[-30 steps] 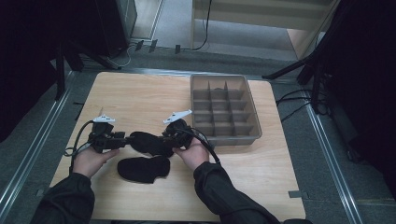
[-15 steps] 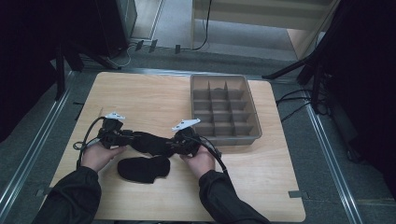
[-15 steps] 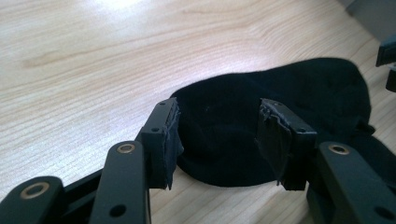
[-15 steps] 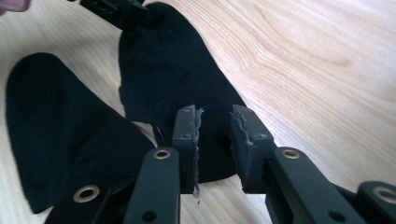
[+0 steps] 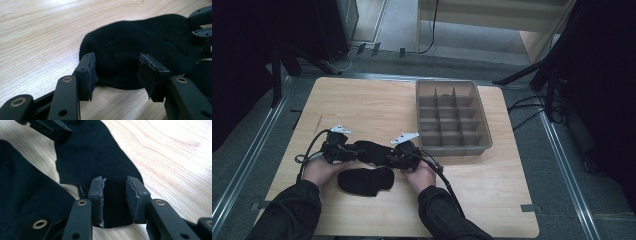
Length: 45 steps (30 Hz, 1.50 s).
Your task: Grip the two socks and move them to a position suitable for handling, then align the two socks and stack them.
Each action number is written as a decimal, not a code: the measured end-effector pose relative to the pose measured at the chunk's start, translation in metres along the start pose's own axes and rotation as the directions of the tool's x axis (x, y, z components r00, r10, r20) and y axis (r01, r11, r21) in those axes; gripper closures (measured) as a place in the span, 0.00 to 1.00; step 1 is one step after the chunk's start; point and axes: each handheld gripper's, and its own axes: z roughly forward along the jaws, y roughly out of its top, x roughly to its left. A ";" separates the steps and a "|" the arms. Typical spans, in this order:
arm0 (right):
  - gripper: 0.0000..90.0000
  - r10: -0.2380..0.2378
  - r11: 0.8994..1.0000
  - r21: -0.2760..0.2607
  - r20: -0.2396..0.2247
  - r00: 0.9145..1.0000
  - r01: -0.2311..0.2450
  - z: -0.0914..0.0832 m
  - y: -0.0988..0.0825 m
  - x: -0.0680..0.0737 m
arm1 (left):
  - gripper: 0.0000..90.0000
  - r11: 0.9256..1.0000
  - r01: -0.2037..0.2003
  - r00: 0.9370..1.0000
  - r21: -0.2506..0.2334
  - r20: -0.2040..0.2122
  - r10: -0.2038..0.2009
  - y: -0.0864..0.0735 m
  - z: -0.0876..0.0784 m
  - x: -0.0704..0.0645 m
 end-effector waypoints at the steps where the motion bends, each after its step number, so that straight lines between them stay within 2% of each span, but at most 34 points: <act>1: 0.75 -0.006 1.000 0.006 0.013 1.000 0.006 0.001 0.000 0.001 | 0.53 1.000 -0.010 1.000 -0.003 -0.008 0.010 0.000 0.000 -0.001; 3: 0.75 -0.021 1.000 0.007 0.018 1.000 0.021 0.003 -0.001 0.002 | 0.54 1.000 -0.031 0.999 -0.004 -0.016 0.030 -0.001 0.000 -0.002; 5: 0.77 -0.016 1.000 0.000 0.022 1.000 0.016 0.004 -0.001 0.001 | 0.56 0.999 -0.049 0.998 -0.005 -0.030 0.049 -0.002 0.001 -0.003; 7: 0.78 -0.010 1.000 0.002 0.028 1.000 0.010 0.004 -0.002 0.001 | 0.57 0.999 -0.052 0.998 -0.010 -0.034 0.052 -0.003 0.000 -0.002; 9: 0.80 -0.024 1.000 0.000 0.036 0.999 0.024 0.004 -0.003 0.002 | 0.60 0.999 -0.046 0.999 -0.019 -0.030 0.046 -0.004 0.000 -0.001; 12: 0.84 -0.035 0.999 -0.013 0.046 0.998 0.036 0.005 -0.004 0.002 | 0.70 0.998 -0.048 0.997 -0.039 -0.062 0.046 -0.007 0.000 -0.001; 14: 0.85 -0.032 0.999 -0.019 0.053 0.998 0.033 0.004 -0.005 0.002 | 0.77 0.997 -0.073 0.994 -0.032 -0.081 0.070 -0.007 0.000 -0.001; 16: 0.87 -0.041 0.999 -0.031 0.060 0.997 0.043 0.005 -0.007 0.003 | 0.83 0.997 -0.075 0.993 -0.025 -0.094 0.072 -0.007 0.000 -0.002; 18: 0.91 -0.040 0.998 -0.036 0.065 0.997 0.042 0.005 -0.008 0.003 | 0.89 0.998 -0.063 0.994 -0.012 -0.088 0.062 -0.006 -0.001 -0.002; 21: 0.96 -0.027 0.999 -0.028 0.060 0.998 0.028 0.005 -0.007 0.004 | 0.93 0.999 -0.053 0.995 -0.001 -0.086 0.053 -0.005 -0.001 -0.003; 23: 0.97 -0.041 0.999 -0.020 0.061 0.997 0.042 0.005 -0.006 0.004 | 0.94 0.999 -0.041 0.996 0.009 -0.079 0.042 -0.004 -0.001 -0.003; 26: 0.97 -0.010 1.000 -0.008 0.042 0.999 0.011 0.005 -0.004 0.001 | 0.94 1.000 -0.016 0.999 0.024 -0.049 0.017 -0.002 -0.002 0.000; 28: 0.97 0.012 1.000 0.004 0.028 1.000 -0.012 0.004 -0.002 -0.001 | 0.95 1.000 0.003 0.999 0.015 -0.047 -0.002 -0.002 -0.004 0.000; 31: 0.97 0.007 1.000 0.015 0.025 1.000 -0.007 0.003 0.001 -0.001 | 0.95 1.000 0.020 0.999 0.007 -0.036 -0.020 0.000 -0.007 0.000; 38: 0.98 0.012 1.000 -0.019 0.010 1.000 -0.012 -0.010 0.012 -0.004 | 0.95 0.998 0.050 0.999 -0.029 -0.012 -0.050 0.003 -0.019 0.001; 45: 0.98 0.013 0.999 -0.033 -0.018 1.000 -0.013 -0.020 0.016 -0.005 | 0.95 0.997 0.057 0.998 -0.055 0.014 -0.056 0.004 -0.035 -0.005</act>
